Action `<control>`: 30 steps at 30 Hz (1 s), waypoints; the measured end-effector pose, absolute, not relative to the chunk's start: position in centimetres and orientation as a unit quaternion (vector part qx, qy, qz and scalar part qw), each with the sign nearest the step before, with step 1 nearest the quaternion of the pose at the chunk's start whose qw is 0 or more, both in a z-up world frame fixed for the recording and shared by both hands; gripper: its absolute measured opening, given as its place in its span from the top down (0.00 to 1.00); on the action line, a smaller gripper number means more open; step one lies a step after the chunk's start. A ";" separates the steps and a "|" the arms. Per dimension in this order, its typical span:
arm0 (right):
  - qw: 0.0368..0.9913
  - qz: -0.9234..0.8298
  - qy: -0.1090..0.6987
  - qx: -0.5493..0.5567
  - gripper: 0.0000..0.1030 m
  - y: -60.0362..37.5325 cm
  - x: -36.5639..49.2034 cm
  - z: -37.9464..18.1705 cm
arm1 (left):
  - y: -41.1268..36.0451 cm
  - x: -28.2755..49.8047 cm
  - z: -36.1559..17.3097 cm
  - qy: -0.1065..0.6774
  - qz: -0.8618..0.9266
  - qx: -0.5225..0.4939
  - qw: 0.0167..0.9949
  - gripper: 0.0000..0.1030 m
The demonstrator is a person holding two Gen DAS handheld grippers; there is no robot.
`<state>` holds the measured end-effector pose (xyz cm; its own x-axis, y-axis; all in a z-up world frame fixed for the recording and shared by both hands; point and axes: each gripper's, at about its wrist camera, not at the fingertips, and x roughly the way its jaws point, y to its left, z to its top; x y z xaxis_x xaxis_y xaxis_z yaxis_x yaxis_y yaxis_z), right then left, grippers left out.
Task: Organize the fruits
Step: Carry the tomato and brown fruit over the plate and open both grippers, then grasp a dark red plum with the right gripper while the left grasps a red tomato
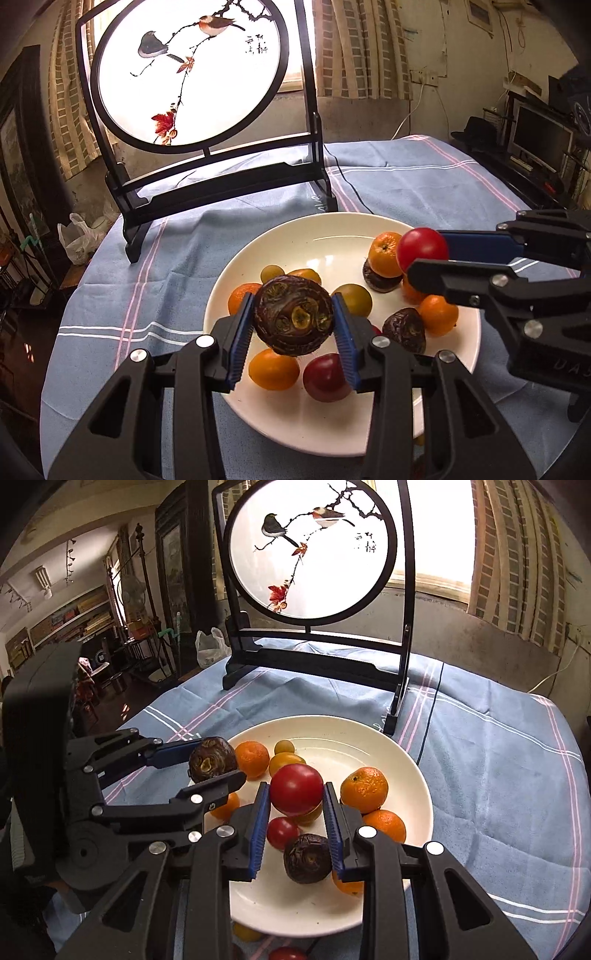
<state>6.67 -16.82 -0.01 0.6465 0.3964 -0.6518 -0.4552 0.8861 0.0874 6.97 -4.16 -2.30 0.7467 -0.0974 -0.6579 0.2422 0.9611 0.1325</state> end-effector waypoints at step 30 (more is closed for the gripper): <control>0.918 0.208 0.337 -0.017 0.53 -17.9 8.0 0.6 | -4.0 7.6 -2.6 0.331 -0.068 0.116 0.934 0.40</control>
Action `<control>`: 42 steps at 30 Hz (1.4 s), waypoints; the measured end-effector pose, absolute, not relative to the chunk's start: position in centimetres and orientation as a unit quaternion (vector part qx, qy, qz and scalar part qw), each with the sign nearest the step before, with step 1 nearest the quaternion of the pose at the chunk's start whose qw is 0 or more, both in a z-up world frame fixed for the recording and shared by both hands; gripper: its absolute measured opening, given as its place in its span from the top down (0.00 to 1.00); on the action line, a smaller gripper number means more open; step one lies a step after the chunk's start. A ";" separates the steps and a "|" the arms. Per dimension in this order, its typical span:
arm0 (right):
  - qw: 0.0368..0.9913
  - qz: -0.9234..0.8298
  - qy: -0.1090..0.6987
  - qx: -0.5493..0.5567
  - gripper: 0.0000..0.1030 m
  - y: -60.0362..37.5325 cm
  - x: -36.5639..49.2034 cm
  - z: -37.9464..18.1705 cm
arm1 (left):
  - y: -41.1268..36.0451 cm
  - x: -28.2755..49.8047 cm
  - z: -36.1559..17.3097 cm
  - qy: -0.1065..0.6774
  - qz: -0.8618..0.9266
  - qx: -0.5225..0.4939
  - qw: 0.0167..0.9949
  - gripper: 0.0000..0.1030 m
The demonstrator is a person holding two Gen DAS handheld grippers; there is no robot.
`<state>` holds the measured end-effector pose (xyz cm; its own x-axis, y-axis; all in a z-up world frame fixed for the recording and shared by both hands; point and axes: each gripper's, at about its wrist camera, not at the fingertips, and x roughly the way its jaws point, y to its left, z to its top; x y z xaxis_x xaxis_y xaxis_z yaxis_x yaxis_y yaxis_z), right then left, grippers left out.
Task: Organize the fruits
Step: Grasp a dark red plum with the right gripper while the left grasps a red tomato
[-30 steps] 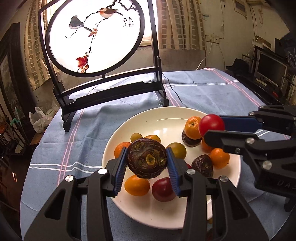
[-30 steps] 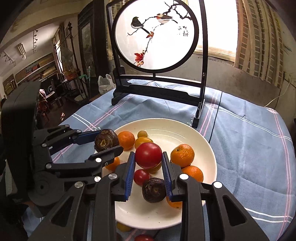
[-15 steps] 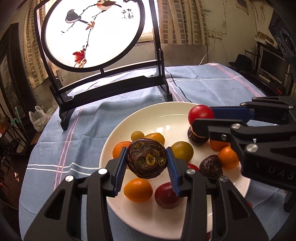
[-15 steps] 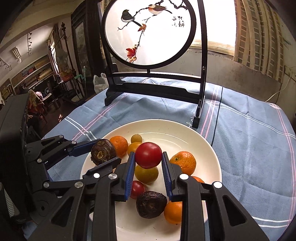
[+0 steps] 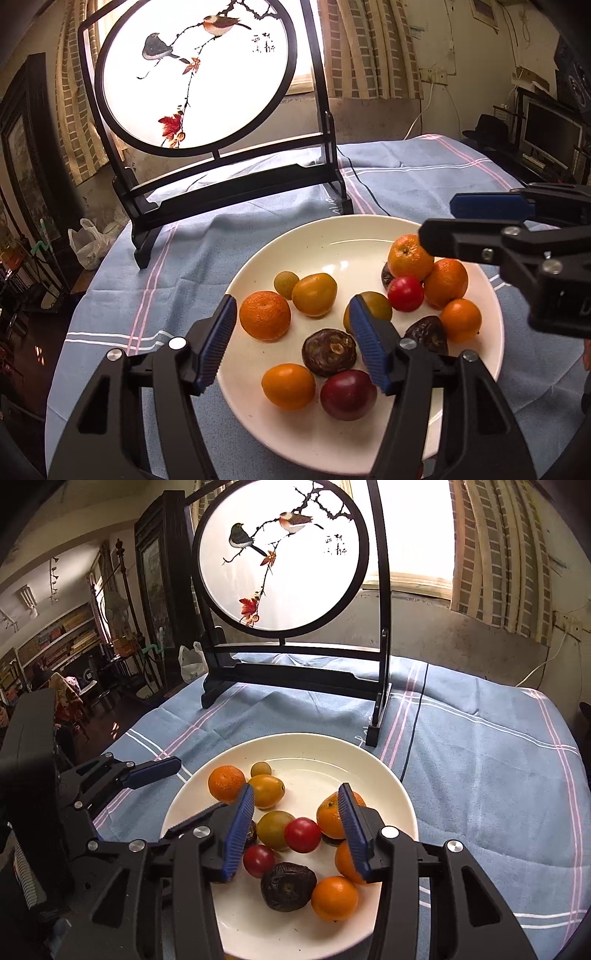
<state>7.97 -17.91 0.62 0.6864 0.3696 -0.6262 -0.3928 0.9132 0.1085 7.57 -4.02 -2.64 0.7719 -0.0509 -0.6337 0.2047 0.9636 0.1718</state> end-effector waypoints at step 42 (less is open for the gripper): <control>0.866 0.259 0.423 -0.059 0.64 -18.8 -6.3 -7.8 | -4.9 -3.0 -8.3 0.392 -0.177 0.156 0.889 0.33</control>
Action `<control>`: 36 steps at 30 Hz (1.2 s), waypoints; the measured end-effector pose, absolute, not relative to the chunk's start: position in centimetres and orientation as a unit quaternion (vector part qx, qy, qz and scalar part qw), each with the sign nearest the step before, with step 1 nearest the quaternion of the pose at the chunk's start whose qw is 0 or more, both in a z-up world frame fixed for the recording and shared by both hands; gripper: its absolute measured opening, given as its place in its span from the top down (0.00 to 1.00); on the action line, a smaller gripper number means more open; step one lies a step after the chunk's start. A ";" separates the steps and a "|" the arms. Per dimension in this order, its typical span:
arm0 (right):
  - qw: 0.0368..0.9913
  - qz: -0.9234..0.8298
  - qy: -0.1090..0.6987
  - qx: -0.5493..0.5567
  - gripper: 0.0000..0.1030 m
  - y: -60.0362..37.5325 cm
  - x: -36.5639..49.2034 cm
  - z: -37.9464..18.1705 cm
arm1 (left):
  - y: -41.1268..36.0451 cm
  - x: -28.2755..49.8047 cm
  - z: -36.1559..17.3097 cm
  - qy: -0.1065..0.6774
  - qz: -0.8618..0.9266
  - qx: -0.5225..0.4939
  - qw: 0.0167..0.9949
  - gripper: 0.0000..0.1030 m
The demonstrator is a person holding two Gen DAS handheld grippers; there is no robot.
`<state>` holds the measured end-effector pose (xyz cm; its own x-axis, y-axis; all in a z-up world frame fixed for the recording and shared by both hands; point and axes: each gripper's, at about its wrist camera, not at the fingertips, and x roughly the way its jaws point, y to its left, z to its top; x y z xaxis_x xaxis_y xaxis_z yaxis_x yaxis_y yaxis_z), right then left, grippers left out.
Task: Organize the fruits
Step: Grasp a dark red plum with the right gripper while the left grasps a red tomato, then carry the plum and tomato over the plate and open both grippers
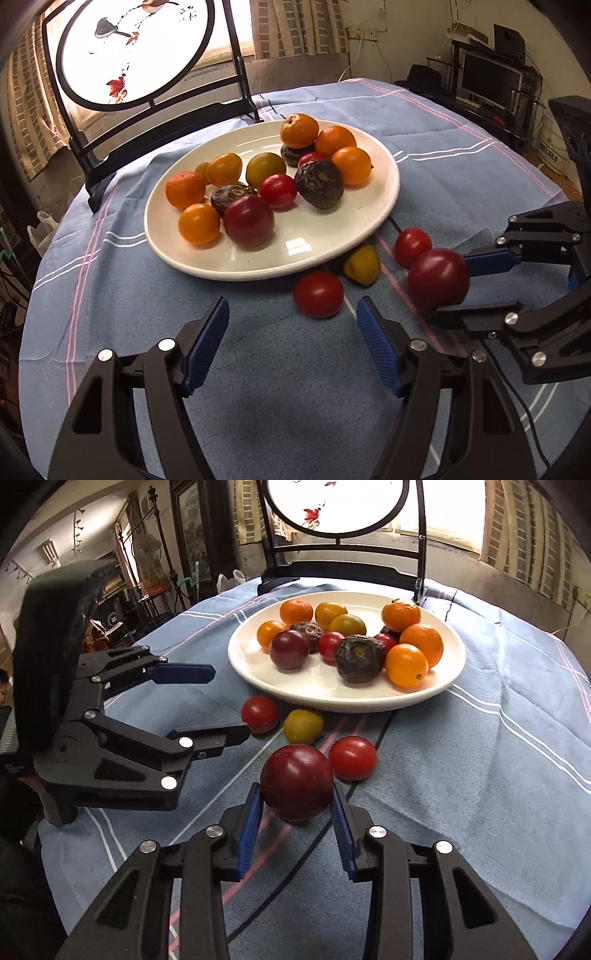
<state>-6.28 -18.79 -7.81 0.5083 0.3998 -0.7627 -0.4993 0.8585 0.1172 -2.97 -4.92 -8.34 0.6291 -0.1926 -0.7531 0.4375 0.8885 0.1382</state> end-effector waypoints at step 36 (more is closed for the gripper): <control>0.884 0.271 0.373 -0.079 0.64 -18.3 -5.7 -2.8 | -4.8 -2.2 -2.2 0.333 -0.155 0.143 0.919 0.70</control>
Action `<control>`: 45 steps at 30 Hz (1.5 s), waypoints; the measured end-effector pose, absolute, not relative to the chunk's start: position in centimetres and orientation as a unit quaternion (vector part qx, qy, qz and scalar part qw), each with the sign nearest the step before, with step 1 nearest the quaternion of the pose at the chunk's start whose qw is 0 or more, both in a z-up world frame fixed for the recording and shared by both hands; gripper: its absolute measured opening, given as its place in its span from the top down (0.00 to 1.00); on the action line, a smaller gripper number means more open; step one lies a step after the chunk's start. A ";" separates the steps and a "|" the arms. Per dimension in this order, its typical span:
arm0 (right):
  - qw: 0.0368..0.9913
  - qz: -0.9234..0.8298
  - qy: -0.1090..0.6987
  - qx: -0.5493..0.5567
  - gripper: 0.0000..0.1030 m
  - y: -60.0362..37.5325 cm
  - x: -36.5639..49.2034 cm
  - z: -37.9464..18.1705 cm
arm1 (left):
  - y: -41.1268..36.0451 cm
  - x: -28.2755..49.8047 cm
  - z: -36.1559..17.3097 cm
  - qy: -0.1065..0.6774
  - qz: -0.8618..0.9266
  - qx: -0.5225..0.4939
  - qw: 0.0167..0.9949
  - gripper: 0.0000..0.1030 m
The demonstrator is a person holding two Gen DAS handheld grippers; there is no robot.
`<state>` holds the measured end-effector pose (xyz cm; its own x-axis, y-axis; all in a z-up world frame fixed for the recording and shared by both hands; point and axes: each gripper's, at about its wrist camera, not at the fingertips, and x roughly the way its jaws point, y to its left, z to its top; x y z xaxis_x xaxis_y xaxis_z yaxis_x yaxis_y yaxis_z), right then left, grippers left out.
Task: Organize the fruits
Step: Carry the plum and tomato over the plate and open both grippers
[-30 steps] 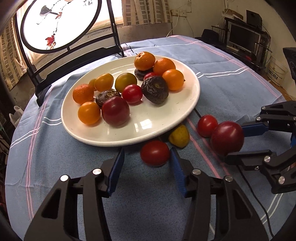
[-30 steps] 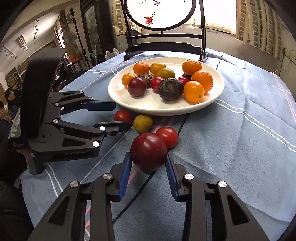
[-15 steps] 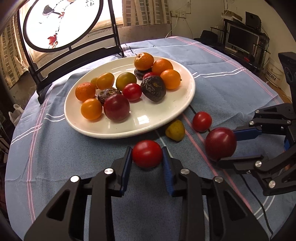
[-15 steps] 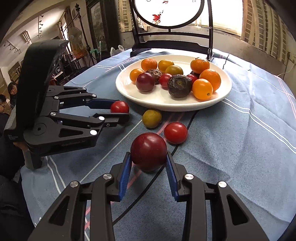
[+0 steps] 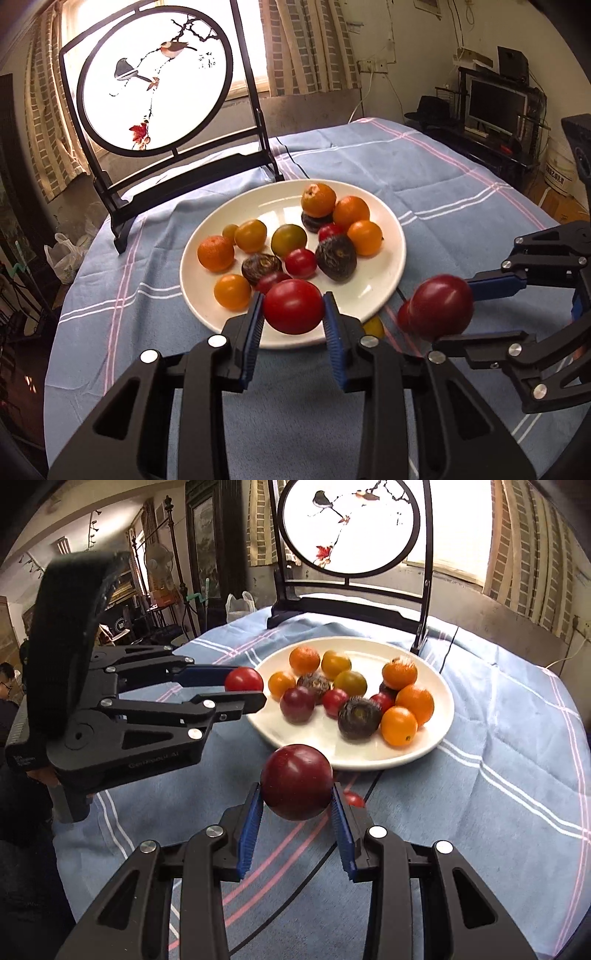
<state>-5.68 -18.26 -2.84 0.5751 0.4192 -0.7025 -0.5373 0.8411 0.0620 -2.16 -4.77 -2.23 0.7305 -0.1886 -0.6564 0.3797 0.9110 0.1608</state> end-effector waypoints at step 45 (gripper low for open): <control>0.906 0.207 0.369 -0.026 0.55 -15.6 10.2 -1.4 | -3.6 8.5 -3.3 0.332 -0.055 0.116 0.934 0.49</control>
<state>10.23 -15.63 -1.35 0.6428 0.3552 -0.6787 -0.3942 0.9131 0.1045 8.47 -3.60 -3.31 0.7731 -0.0255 -0.6337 0.1798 0.9670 0.1804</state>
